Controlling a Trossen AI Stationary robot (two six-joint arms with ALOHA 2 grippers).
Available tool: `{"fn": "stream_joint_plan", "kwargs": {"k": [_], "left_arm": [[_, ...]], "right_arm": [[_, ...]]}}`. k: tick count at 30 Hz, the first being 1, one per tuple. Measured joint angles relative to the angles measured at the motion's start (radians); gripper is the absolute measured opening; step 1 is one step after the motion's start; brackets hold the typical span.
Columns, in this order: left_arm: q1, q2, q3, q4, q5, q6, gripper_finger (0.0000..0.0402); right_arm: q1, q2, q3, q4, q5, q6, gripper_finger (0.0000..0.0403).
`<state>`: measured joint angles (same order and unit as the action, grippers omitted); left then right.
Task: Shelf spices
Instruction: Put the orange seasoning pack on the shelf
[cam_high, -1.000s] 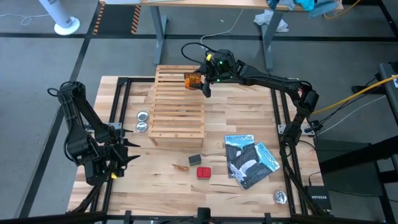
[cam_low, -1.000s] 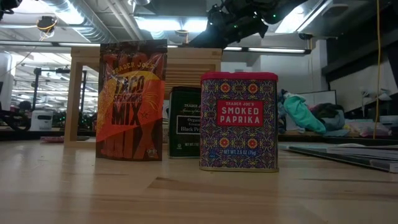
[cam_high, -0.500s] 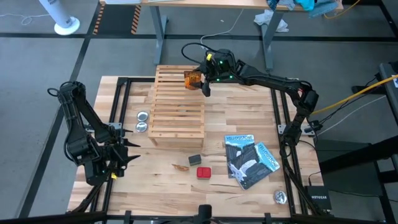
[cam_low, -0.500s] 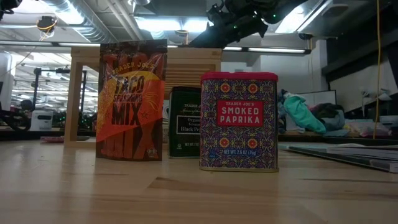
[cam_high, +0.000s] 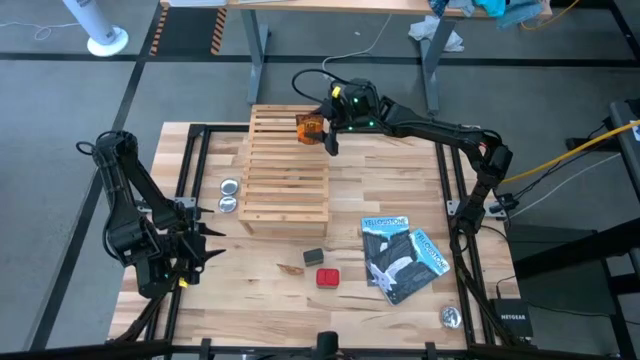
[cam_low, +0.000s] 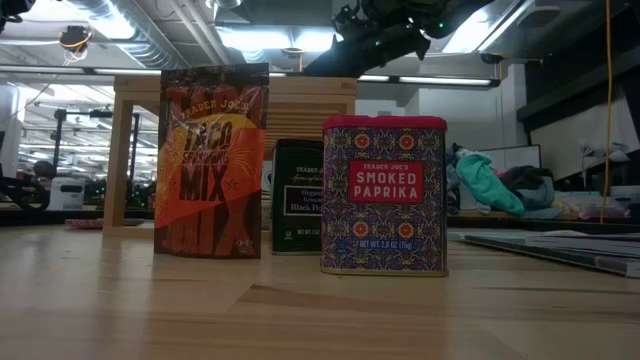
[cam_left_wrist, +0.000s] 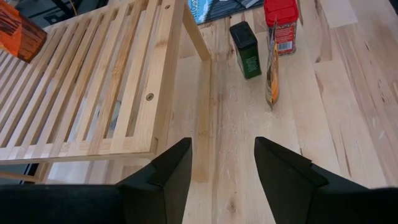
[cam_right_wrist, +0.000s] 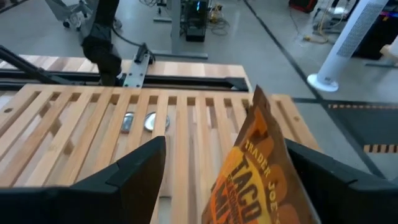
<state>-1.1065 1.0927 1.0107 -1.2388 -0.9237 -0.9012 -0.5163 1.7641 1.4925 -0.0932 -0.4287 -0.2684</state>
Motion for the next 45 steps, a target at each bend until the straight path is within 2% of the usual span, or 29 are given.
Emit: {"fn": "stream_joint_plan", "kwargs": {"k": [17,21,28,40,42,45], "left_arm": [[0.000,0.000,0.000,0.000,0.000,0.000,0.0169],[0.000,0.000,0.000,0.000,0.000,0.000,0.0169],[0.000,0.000,0.000,0.000,0.000,0.000,0.0169],[0.000,0.000,0.000,0.000,0.000,0.000,0.0169],[0.000,0.000,0.000,0.000,0.000,0.000,0.0169],[0.000,0.000,0.000,0.000,0.000,0.000,0.0169]], "right_arm": [[0.000,0.000,0.000,-0.060,-0.001,0.027,0.0289],[0.000,0.000,0.000,-0.059,0.033,0.024,0.0280],[-0.001,0.000,0.000,-0.055,0.044,-0.001,0.0206],[-0.001,0.000,0.000,-0.055,0.046,-0.002,0.0018],[-0.001,0.000,0.000,-0.054,0.061,-0.002,0.0008],[-0.001,0.000,0.000,-0.039,0.098,-0.002,0.0020]]}}
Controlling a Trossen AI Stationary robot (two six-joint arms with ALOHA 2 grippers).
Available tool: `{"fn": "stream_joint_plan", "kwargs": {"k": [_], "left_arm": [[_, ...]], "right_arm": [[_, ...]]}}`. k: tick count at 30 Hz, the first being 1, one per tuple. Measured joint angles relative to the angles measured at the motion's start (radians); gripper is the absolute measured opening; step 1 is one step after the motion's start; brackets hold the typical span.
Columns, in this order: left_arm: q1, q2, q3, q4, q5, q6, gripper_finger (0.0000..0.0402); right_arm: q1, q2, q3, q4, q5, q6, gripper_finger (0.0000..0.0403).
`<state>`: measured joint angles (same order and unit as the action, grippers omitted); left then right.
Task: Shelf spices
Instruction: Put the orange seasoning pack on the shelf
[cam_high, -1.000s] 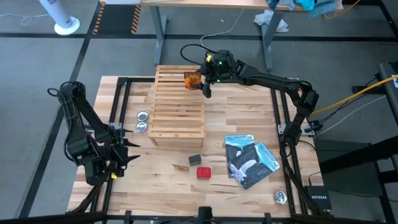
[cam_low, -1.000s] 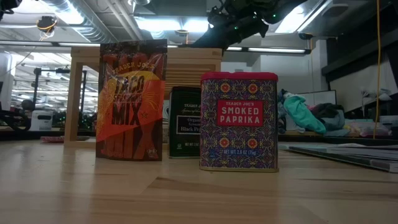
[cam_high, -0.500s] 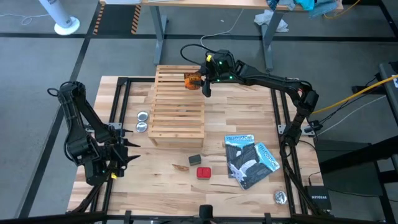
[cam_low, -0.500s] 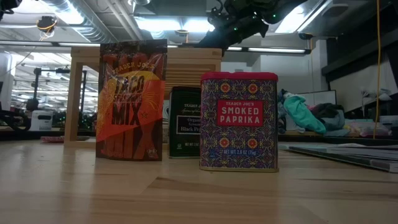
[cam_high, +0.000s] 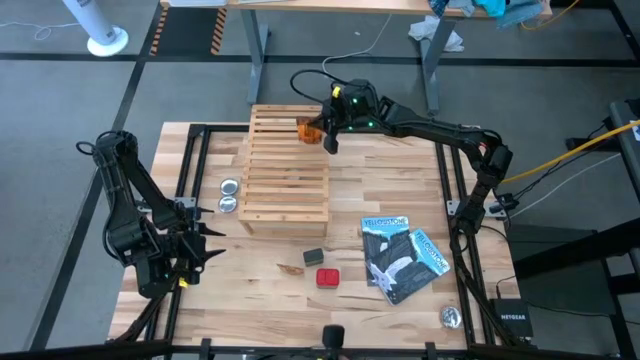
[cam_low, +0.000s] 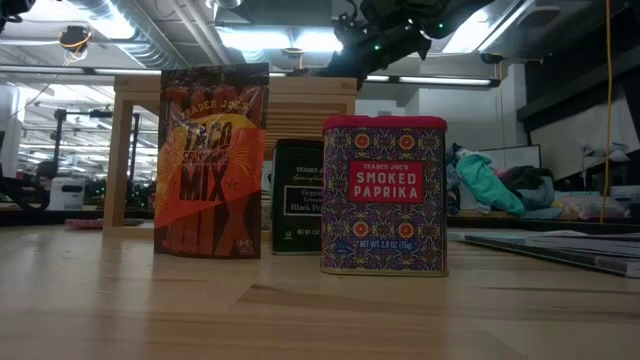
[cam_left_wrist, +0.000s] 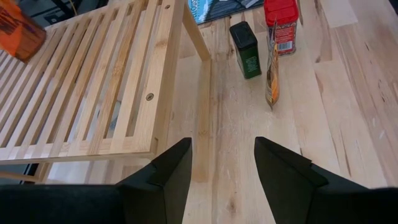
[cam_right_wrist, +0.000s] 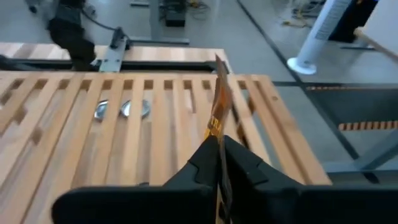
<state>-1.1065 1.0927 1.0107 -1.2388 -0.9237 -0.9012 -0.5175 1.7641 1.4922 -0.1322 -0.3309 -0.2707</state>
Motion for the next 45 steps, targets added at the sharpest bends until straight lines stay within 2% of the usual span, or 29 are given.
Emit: {"fn": "stream_joint_plan", "kwargs": {"k": [6,10,27,45], "left_arm": [[0.000,0.000,0.000,0.000,0.000,0.000,0.0169],[0.000,0.000,0.000,0.000,0.000,0.000,0.0169],[0.000,0.000,0.000,0.000,0.000,0.000,0.0169],[0.000,0.000,0.000,0.000,0.000,0.000,0.0169]], "right_arm": [[0.000,0.000,0.000,0.079,0.010,0.000,0.0006],[0.000,0.000,0.000,0.105,0.025,0.000,0.0013],[0.000,0.000,0.000,0.030,0.028,-0.024,0.0004],[0.001,0.000,0.000,0.002,0.116,0.036,0.0014]]}}
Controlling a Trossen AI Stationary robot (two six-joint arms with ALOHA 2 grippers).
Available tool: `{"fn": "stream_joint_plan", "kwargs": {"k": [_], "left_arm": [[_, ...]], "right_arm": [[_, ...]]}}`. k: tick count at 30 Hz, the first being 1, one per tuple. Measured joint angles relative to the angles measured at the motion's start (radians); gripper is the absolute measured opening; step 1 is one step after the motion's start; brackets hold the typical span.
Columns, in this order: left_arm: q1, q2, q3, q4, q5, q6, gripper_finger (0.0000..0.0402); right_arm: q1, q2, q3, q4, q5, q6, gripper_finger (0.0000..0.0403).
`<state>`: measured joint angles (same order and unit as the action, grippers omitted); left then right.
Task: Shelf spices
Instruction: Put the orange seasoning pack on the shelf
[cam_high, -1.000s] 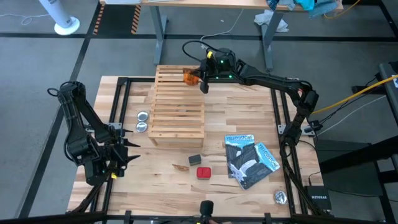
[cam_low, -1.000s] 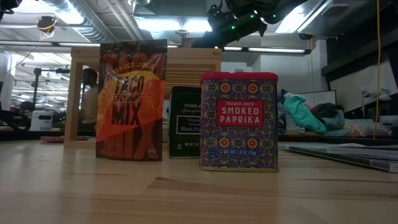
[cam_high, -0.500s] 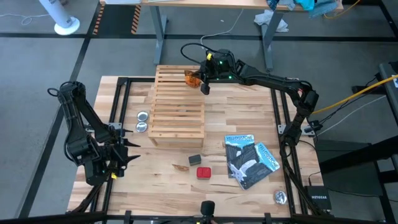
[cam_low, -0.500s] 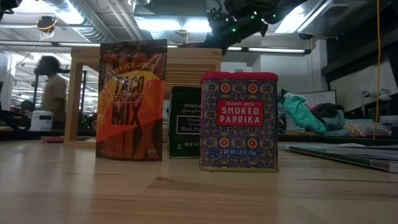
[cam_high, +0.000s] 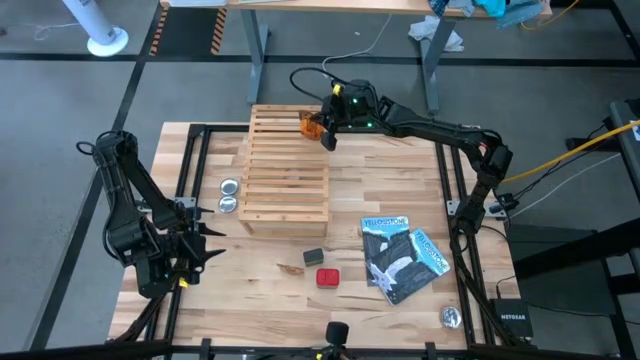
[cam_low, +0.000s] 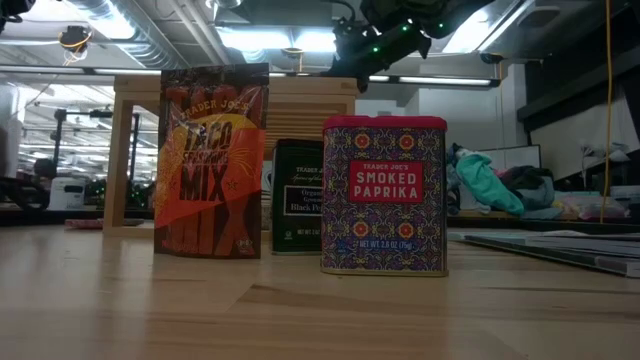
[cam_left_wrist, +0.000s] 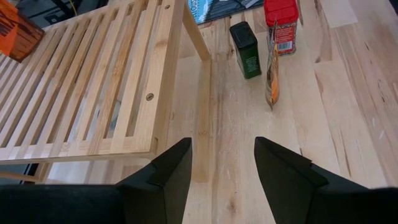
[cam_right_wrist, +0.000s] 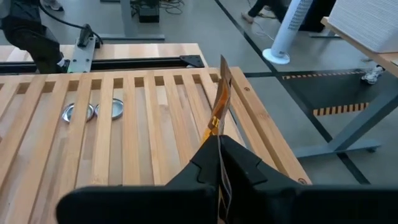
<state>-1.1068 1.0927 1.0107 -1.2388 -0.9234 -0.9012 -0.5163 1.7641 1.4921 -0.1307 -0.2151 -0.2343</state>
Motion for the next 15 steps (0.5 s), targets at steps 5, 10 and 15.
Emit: {"fn": "stream_joint_plan", "kwargs": {"k": [5,10,15], "left_arm": [[0.000,0.000,0.000,0.000,0.000,0.000,0.0169],[0.000,0.000,0.000,0.000,0.000,0.000,0.0169],[0.000,0.000,0.000,0.000,0.000,0.000,0.0169]], "right_arm": [[0.000,0.000,0.000,0.000,0.004,0.005,0.0014],[0.000,0.000,0.000,0.000,-0.004,0.005,0.0014],[0.000,0.000,0.000,-0.001,-0.005,0.005,0.0014]]}}
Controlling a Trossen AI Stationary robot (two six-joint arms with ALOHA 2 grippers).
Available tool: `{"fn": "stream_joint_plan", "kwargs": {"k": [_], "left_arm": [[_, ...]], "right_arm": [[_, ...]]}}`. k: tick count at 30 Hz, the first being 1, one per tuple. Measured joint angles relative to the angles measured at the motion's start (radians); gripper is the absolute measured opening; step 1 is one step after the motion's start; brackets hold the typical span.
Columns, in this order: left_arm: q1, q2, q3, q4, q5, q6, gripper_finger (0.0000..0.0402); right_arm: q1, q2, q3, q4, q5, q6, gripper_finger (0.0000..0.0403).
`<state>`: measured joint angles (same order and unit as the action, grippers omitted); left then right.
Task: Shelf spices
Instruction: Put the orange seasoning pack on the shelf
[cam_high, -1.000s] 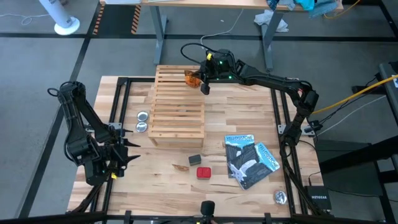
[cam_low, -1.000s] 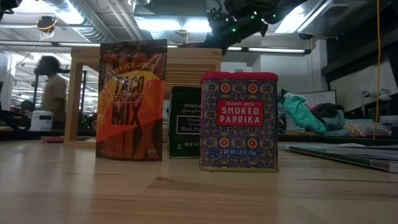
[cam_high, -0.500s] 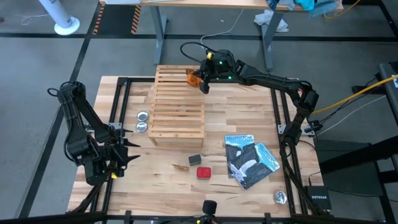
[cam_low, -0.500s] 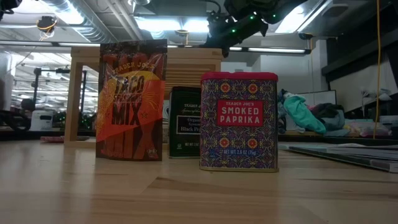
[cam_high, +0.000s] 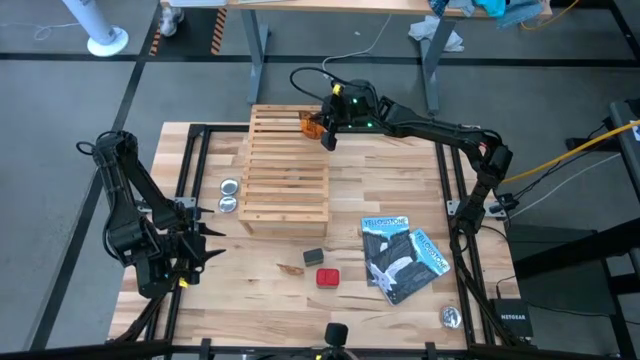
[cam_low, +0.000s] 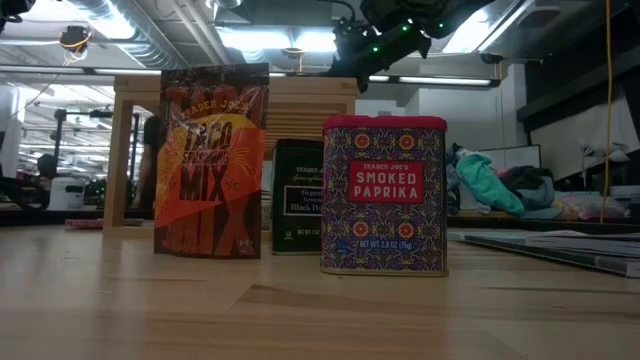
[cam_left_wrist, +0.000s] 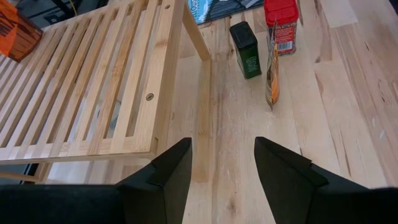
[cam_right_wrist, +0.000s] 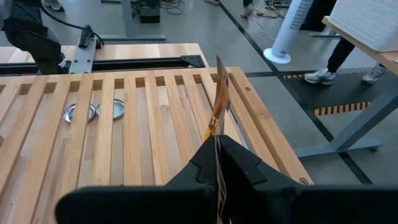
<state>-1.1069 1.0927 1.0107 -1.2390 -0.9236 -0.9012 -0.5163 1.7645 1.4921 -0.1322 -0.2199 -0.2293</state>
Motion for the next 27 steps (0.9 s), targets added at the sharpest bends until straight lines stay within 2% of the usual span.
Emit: {"fn": "stream_joint_plan", "kwargs": {"k": [27], "left_arm": [[0.000,0.000,0.000,0.000,0.000,0.000,0.0169]], "right_arm": [[0.000,0.000,0.000,-0.037,-0.037,0.068,0.0015]]}}
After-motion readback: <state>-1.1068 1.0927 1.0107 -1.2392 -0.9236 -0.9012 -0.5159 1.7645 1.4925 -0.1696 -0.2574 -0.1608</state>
